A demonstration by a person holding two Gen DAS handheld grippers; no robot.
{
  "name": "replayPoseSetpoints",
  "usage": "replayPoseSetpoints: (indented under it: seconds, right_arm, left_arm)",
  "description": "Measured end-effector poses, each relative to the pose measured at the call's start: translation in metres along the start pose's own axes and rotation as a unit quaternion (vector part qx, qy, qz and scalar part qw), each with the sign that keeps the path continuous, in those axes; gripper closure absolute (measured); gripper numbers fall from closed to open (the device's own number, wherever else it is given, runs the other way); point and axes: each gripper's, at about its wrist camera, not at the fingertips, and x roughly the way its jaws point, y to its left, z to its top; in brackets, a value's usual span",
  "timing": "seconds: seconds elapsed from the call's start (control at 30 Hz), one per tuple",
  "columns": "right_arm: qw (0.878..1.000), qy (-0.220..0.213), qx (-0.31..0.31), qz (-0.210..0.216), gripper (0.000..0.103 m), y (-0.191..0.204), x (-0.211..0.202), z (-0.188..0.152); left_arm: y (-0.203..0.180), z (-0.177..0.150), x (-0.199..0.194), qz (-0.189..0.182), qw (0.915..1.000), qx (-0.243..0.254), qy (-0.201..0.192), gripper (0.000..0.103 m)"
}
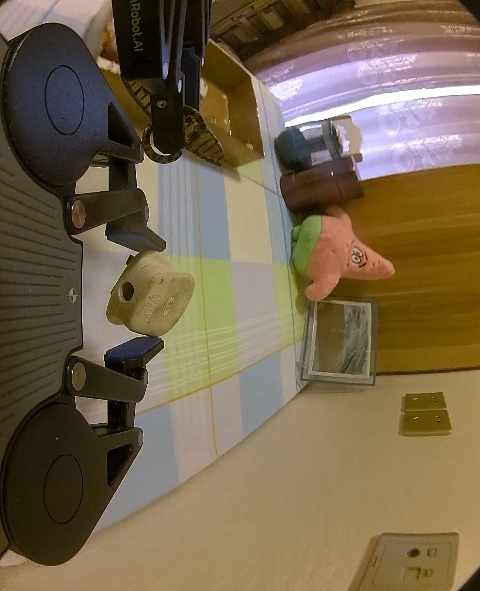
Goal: Organize rigid objects
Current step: 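Carry the hair clip and white plug over the cardboard box with both grippers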
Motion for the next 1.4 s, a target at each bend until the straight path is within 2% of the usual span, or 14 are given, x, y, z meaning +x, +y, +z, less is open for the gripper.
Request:
replayPoseSetpoints:
  seconds: [0.33,0.57,1.0,1.4]
  right_arm:
    - [1.000,-0.003,-0.012,0.012,0.056,0.027,-0.051,-0.020]
    - [0.999,0.001,-0.021,0.024,0.056,0.049,-0.070,-0.035]
    - [0.997,0.013,-0.049,0.059,0.056,0.085,-0.078,-0.052]
    - [0.992,0.015,-0.082,0.096,0.056,0.129,-0.073,-0.057]
  left_arm:
    - [-0.008,-0.030,-0.058,0.012,0.9999,-0.003,-0.011,0.069]
    - [-0.010,-0.045,-0.088,0.022,0.9996,-0.001,-0.015,0.069]
    - [0.007,-0.071,-0.128,0.054,0.9982,-0.022,-0.014,0.069]
    - [0.047,-0.085,-0.158,0.099,0.9937,-0.048,-0.020,0.069]
